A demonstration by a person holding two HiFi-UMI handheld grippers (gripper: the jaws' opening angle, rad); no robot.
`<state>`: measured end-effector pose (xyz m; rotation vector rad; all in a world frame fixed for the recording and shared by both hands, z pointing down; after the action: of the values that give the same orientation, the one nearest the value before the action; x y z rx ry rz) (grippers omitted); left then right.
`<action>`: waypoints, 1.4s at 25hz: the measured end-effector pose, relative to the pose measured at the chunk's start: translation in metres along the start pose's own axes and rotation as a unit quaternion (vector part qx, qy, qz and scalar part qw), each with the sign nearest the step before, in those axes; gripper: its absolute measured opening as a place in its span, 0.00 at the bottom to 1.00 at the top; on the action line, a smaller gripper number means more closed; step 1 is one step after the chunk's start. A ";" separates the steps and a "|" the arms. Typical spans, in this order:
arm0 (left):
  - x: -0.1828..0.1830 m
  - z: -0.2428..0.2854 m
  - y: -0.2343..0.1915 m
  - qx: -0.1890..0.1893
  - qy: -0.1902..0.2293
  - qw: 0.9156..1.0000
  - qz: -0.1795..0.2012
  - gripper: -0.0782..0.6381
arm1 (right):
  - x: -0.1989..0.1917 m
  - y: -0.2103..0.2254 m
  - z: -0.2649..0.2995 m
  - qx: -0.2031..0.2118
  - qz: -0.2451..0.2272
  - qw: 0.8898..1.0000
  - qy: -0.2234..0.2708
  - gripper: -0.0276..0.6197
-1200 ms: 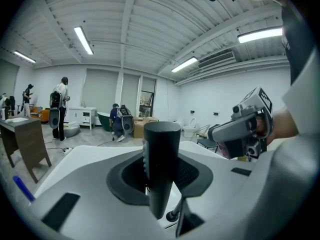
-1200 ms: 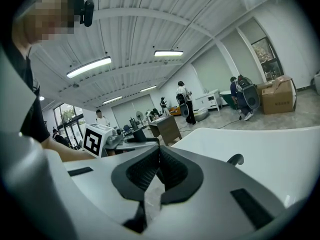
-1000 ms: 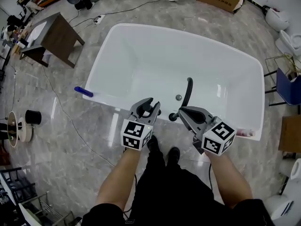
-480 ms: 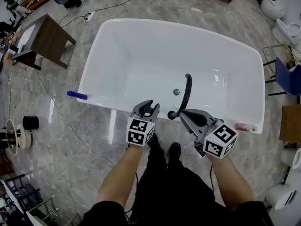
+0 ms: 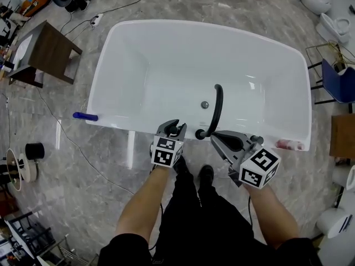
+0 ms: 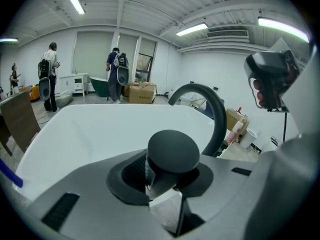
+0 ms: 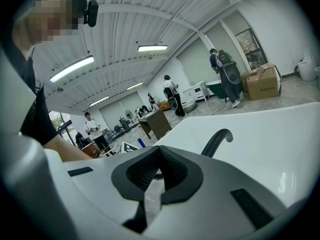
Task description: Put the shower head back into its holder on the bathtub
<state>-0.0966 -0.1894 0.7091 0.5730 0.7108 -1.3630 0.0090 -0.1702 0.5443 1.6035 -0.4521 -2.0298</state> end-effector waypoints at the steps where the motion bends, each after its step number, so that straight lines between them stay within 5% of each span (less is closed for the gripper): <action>1: -0.003 0.003 0.000 -0.001 -0.004 1.000 0.003 0.28 | -0.002 0.001 -0.001 -0.002 0.002 1.000 0.000 0.07; 27: -0.037 0.040 0.004 0.000 -0.056 0.998 0.011 0.28 | -0.023 0.009 -0.021 -0.016 0.023 1.000 -0.004 0.07; 35: -0.033 0.033 0.008 0.003 -0.058 0.998 0.013 0.40 | -0.021 0.003 -0.030 -0.010 0.020 1.000 0.000 0.07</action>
<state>-0.0868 -0.1903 0.7557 0.5018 0.6037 -1.3632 0.0428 -0.1588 0.5556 1.5703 -0.4580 -1.9992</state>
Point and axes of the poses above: the fingertips, and each gripper's own axes: z forward along the fingers, y to its right, x out of its top, the point moved 1 cm from there along -z, backward along the fingers, and after that the axes turned 14 degrees about x, right-handed, at the moved point
